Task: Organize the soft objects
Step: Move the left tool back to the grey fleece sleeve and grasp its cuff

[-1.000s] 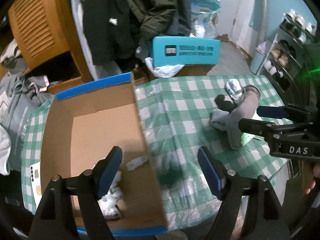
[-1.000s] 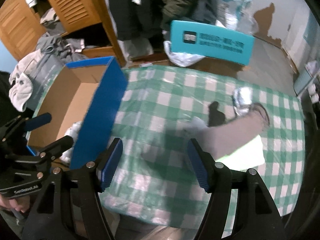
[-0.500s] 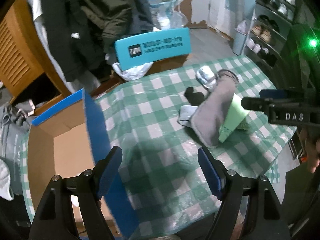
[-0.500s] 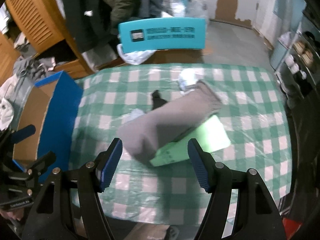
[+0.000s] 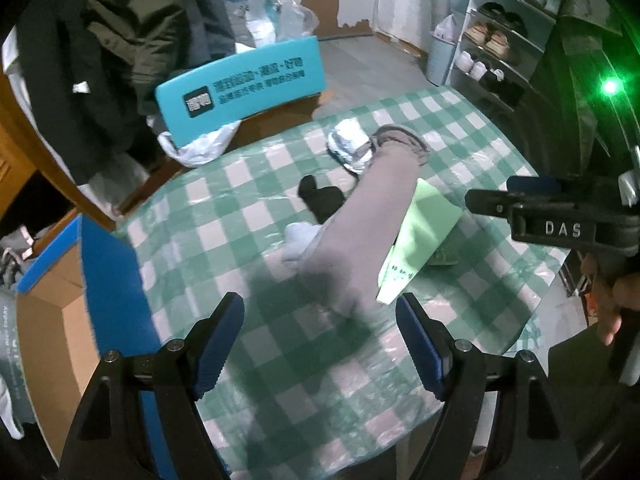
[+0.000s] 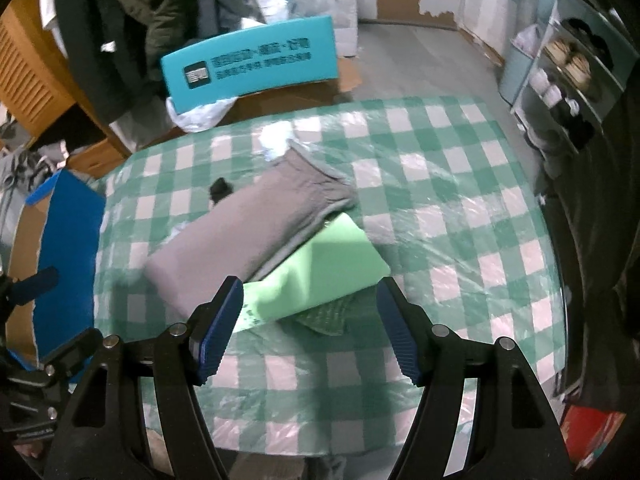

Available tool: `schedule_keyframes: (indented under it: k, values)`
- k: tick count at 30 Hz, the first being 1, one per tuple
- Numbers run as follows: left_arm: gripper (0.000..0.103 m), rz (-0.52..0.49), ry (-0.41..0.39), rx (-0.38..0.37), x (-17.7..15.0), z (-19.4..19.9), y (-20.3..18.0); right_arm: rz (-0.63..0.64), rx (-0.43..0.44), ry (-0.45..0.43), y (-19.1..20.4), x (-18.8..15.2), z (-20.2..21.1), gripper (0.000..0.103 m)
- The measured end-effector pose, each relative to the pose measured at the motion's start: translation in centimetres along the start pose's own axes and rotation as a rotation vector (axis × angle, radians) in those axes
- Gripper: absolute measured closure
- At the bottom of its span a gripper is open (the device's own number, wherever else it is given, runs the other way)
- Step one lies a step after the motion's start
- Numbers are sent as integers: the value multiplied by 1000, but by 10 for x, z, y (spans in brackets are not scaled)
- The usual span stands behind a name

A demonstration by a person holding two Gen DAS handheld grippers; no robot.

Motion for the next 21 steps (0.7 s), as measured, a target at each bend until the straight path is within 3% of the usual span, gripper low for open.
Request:
schedule_keyframes:
  k: [6,21]
  values:
    - [23,-63,31,-39,14,-25,-16,-62,-22,19,-21,-2,-8,34]
    - [23,-92,118,-146,38,-97,-35,-84,-64,65,-40,-6,-31,34]
Point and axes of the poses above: each gripper's, at about its wrist camera, not at the fingertips, and z roughly against the way its jaws point, y to its left, x to its top, the point moved 3 cm from there along -z, roughly the way its jaws point, and after that the axes turned 14 degrees about -y, right-handed, at the moved point
